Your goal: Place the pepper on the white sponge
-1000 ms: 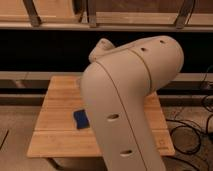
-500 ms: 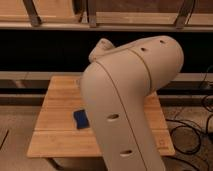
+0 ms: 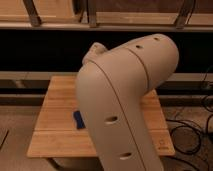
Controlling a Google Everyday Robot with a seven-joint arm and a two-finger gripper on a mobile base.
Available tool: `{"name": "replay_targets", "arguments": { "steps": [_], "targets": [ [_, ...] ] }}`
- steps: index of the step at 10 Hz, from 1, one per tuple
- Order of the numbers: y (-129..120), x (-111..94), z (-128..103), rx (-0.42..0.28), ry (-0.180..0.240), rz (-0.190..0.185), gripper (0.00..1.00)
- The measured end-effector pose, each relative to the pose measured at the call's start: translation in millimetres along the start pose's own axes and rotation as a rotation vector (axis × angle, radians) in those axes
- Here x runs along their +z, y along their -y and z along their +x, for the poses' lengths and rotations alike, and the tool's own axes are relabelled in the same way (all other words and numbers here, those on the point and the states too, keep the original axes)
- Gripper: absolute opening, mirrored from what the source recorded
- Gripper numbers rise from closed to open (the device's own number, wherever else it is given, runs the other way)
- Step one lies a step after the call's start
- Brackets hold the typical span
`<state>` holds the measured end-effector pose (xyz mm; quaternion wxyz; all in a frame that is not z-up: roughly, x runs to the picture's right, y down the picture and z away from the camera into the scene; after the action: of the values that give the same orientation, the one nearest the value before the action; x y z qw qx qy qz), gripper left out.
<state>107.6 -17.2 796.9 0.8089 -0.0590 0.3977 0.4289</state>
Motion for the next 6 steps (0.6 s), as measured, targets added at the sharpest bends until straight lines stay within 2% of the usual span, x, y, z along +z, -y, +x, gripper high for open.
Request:
{"name": "replay_targets", "arguments": {
  "steps": [2,3,6],
  "targets": [
    [-20,-11,6,0.008,0.014,-0.019,0.80],
    [-31,-16,6,0.016,0.042,-0.040,0.80],
    [-76,-30,0,0.085,0.191,-0.157,0.80]
  ]
}}
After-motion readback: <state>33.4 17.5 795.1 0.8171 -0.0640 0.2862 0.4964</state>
